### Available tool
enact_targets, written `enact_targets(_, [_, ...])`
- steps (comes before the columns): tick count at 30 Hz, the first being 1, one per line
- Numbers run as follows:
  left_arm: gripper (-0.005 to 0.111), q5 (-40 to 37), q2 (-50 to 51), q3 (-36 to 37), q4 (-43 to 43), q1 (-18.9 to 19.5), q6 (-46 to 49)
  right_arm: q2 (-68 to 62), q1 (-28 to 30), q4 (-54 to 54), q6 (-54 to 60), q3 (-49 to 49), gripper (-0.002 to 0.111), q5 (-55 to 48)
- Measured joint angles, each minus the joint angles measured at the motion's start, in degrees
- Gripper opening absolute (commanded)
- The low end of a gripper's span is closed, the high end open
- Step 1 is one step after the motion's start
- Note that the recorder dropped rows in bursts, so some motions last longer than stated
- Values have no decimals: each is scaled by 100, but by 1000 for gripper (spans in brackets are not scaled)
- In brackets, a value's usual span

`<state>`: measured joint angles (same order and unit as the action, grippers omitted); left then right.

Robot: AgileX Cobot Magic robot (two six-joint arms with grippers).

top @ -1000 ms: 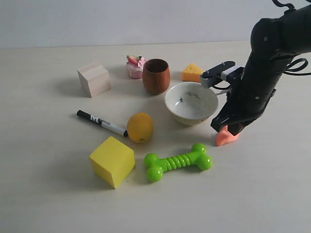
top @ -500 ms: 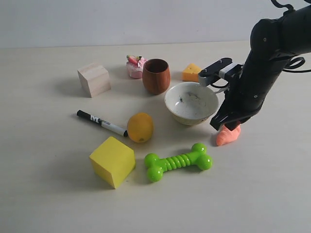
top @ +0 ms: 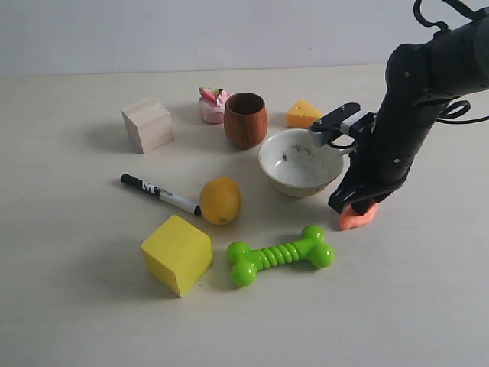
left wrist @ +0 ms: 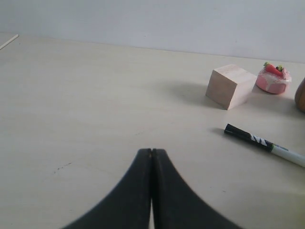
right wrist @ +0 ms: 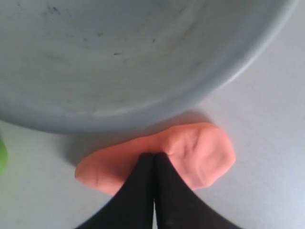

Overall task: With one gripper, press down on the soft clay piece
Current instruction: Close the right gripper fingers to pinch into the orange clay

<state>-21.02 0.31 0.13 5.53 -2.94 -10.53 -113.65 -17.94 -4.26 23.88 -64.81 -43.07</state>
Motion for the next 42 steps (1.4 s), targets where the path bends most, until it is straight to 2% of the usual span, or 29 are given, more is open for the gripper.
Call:
enact_targets(13, [0, 0, 0, 0, 0, 0, 0, -208, 0, 38, -25, -72, 0, -120])
enact_targets(20, [0, 0, 0, 0, 0, 0, 0, -246, -34, 244, -720, -93, 0, -156])
enact_targets(31, [0, 0, 0, 0, 0, 0, 0, -267, -43, 279, -823, -106, 0, -171])
enact_targets(42, [0, 0, 0, 0, 0, 0, 0, -280, -43, 268, -844, -106, 20, -171])
